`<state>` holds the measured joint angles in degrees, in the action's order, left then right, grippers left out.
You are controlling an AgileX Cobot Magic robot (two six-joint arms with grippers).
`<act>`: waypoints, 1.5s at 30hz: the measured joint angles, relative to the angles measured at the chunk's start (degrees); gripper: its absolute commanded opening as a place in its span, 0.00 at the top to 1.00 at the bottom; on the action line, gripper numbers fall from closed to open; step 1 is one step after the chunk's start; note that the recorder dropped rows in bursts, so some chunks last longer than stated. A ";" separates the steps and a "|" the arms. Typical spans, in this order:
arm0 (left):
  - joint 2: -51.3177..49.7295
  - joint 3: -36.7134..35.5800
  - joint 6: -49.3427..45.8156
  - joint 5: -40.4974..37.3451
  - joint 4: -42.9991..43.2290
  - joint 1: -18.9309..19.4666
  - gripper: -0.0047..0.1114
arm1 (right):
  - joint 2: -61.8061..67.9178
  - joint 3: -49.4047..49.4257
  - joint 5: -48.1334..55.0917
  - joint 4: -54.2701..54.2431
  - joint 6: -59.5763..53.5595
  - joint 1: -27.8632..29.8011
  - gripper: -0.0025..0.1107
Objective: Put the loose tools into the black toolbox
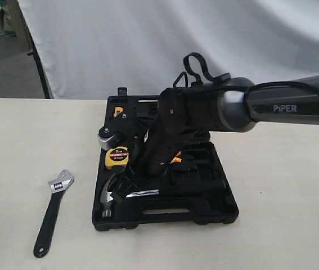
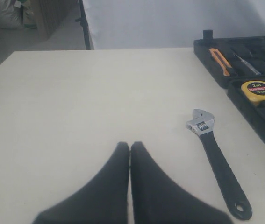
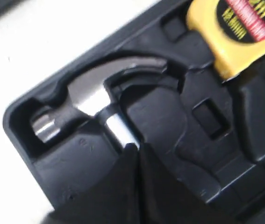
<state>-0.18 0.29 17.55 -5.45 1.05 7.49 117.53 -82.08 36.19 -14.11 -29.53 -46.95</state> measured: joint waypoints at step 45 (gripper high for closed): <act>0.00 0.00 0.00 0.00 0.00 0.00 0.95 | 1.08 6.04 -4.68 1.42 2.83 1.15 0.97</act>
<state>-0.18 0.29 17.55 -5.45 1.05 7.49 118.60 -76.04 31.50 -12.69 -26.69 -45.80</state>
